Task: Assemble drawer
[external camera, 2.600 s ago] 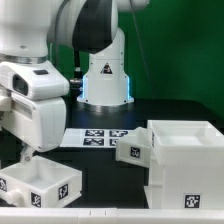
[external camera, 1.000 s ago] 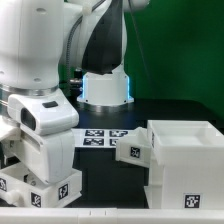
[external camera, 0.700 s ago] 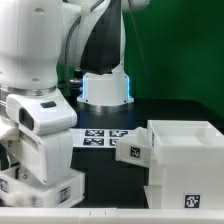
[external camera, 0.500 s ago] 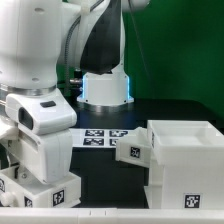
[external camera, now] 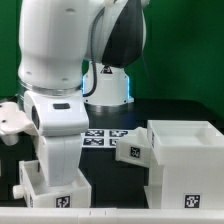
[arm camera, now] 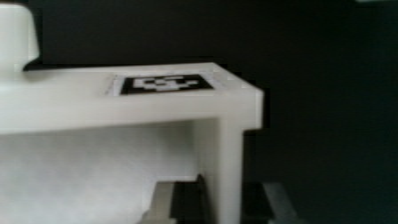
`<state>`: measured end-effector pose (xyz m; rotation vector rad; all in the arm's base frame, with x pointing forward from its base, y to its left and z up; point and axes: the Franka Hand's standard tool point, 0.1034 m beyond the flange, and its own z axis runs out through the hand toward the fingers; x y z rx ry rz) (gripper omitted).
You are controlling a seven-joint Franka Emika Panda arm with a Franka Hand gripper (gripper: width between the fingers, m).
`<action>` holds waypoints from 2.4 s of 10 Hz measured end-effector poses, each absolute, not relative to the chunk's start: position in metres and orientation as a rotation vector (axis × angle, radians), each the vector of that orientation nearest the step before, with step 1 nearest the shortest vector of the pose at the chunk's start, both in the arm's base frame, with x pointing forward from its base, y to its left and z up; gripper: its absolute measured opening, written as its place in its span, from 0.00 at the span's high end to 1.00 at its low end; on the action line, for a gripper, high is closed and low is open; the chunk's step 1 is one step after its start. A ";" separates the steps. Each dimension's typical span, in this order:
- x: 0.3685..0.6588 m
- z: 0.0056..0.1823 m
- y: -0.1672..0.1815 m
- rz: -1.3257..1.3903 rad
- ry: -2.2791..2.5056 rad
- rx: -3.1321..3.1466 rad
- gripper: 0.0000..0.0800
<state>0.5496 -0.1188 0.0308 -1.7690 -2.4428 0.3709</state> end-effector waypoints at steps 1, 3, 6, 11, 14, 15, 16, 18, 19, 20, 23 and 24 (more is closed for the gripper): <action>0.550 0.033 -0.111 0.381 -2.400 -1.803 0.93; 0.546 0.043 -0.117 0.484 -2.260 -1.770 0.93; 0.552 0.046 -0.119 0.490 -2.262 -1.772 0.93; 0.536 0.038 -0.120 0.437 -2.031 -1.977 0.92; 0.540 0.040 -0.115 0.447 -1.997 -2.033 0.92; 0.540 0.041 -0.115 0.447 -1.996 -2.035 0.92; 0.540 0.041 -0.116 0.447 -1.995 -2.035 0.92; 0.540 0.041 -0.116 0.446 -1.995 -2.036 0.92; 0.540 0.041 -0.116 0.447 -1.994 -2.036 0.92; 0.540 0.042 -0.116 0.454 -1.987 -2.031 0.92; 0.537 0.046 -0.116 0.520 -1.933 -1.984 0.92; 0.538 0.049 -0.116 0.555 -1.904 -1.957 0.92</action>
Offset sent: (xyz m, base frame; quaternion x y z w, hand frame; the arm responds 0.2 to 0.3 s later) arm 0.0000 0.0000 0.0000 0.0000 0.0000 0.0000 1.0000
